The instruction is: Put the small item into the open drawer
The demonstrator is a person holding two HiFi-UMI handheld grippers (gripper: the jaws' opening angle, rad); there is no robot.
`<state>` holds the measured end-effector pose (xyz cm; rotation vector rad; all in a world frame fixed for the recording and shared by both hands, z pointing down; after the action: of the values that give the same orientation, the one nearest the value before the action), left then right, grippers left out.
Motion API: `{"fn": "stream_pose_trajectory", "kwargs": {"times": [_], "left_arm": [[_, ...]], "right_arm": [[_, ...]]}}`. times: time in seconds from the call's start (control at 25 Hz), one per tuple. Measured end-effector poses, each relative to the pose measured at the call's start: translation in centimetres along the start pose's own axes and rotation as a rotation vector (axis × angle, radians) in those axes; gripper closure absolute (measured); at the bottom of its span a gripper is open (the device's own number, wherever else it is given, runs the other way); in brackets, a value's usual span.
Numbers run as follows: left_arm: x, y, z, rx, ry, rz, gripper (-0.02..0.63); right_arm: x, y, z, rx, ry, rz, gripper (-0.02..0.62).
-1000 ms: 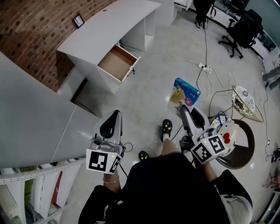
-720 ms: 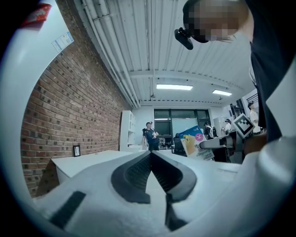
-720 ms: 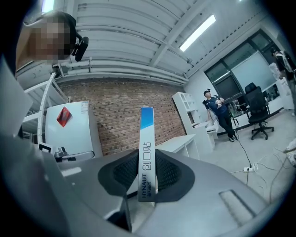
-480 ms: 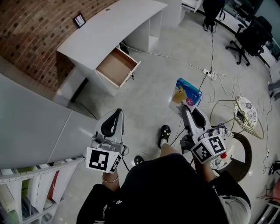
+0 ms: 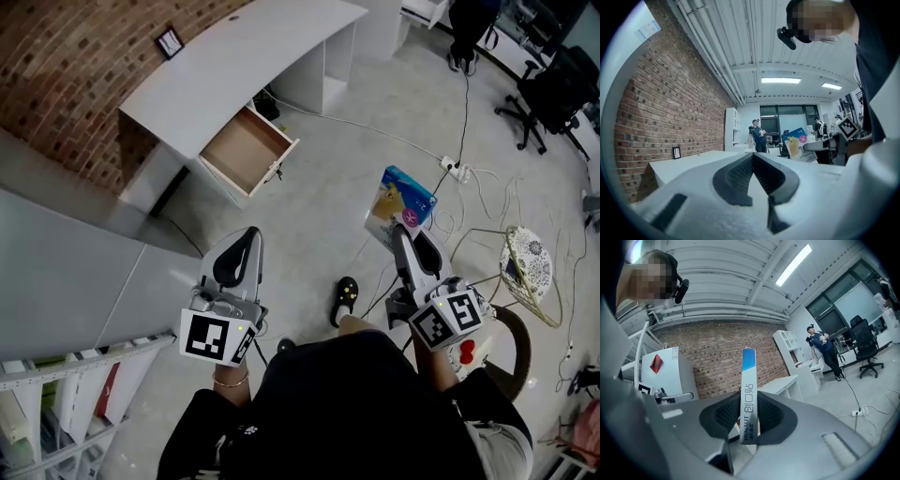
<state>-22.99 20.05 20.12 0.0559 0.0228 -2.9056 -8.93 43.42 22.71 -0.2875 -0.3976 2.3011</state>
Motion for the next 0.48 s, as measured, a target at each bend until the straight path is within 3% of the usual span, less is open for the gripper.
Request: {"fn": "stream_pose_trajectory", "kwargs": {"times": [0.48], "left_arm": [[-7.4, -0.7, -1.3, -0.034, 0.018, -0.063, 0.618]], "right_arm": [[-3.6, -7.5, -2.7, -0.045, 0.009, -0.037, 0.499]]}}
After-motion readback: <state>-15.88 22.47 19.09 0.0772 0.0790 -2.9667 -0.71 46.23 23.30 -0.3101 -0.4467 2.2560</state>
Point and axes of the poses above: the fingertips, and each gripper's own axes: x backward along the fingers, y to its left, z out of its underside, the point moved 5 cm from there along x, backward along the fingers, and after that the axes turned 11 degrees about z, right-handed, at the moved point
